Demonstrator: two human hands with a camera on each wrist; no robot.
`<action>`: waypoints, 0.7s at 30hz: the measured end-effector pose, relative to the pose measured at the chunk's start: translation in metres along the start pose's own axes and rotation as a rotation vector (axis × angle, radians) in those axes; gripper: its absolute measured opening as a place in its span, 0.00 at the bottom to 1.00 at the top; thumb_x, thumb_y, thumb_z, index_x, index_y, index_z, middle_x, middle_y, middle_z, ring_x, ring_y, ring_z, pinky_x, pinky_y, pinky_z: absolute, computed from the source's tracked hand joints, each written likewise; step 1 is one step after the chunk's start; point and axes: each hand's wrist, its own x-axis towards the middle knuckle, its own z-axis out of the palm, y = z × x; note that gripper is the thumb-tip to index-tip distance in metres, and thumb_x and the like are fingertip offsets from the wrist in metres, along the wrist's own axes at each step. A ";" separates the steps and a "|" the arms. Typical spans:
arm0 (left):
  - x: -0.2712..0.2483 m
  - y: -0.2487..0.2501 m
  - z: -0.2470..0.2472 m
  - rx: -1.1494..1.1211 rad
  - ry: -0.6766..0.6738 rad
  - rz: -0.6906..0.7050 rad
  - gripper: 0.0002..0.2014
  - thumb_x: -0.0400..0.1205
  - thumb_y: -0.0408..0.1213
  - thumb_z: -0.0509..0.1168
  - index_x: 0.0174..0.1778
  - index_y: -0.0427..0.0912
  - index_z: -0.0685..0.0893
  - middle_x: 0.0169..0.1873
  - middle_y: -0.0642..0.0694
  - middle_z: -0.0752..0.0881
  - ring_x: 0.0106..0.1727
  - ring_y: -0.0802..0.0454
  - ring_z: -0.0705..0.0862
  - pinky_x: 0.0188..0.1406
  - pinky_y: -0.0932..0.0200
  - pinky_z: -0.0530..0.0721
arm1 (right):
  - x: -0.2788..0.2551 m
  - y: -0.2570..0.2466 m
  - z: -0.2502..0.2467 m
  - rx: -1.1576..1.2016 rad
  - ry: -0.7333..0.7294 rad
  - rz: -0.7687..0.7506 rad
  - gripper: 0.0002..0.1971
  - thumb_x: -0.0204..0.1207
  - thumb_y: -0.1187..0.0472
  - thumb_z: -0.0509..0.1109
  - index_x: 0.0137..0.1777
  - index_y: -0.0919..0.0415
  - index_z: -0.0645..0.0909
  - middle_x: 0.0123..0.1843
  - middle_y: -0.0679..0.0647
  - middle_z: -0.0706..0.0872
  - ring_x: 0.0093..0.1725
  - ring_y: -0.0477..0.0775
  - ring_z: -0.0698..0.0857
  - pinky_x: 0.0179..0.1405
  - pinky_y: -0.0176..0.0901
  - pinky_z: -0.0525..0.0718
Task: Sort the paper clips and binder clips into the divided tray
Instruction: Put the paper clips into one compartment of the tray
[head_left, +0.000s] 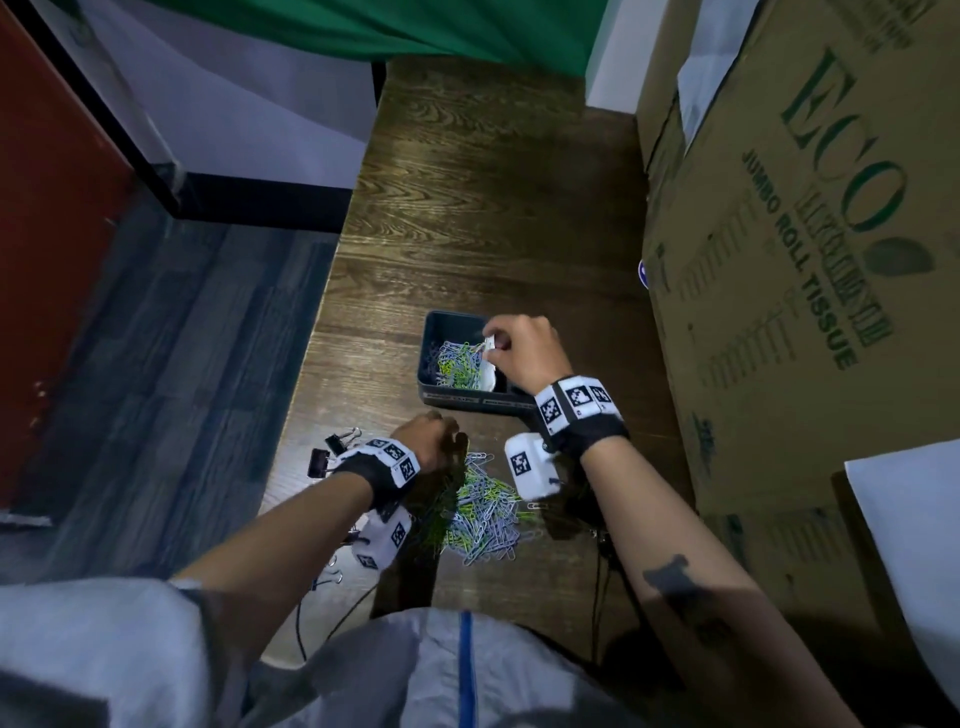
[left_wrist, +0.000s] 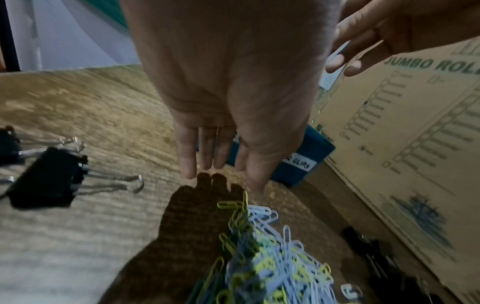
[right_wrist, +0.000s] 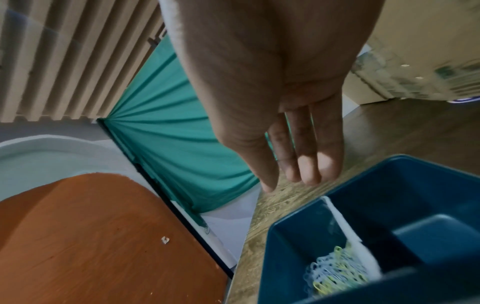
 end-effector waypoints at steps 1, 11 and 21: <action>0.000 0.006 0.006 0.026 -0.012 0.000 0.31 0.78 0.48 0.71 0.75 0.44 0.71 0.70 0.37 0.74 0.69 0.37 0.74 0.67 0.45 0.77 | -0.007 0.009 0.004 0.025 0.024 0.050 0.10 0.76 0.64 0.75 0.54 0.52 0.90 0.49 0.55 0.93 0.51 0.60 0.90 0.55 0.53 0.88; -0.018 0.016 0.060 0.418 -0.147 0.168 0.53 0.70 0.60 0.73 0.84 0.58 0.46 0.85 0.42 0.44 0.83 0.33 0.48 0.75 0.30 0.65 | -0.124 0.083 0.099 -0.179 -0.613 0.286 0.50 0.70 0.60 0.83 0.87 0.44 0.57 0.88 0.59 0.54 0.85 0.68 0.60 0.79 0.68 0.70; -0.044 0.004 0.075 0.228 0.088 0.189 0.30 0.77 0.34 0.72 0.76 0.43 0.71 0.70 0.38 0.72 0.68 0.39 0.74 0.57 0.46 0.83 | -0.139 0.065 0.146 -0.315 -0.470 0.076 0.43 0.72 0.69 0.79 0.83 0.53 0.62 0.77 0.63 0.63 0.74 0.68 0.70 0.68 0.61 0.80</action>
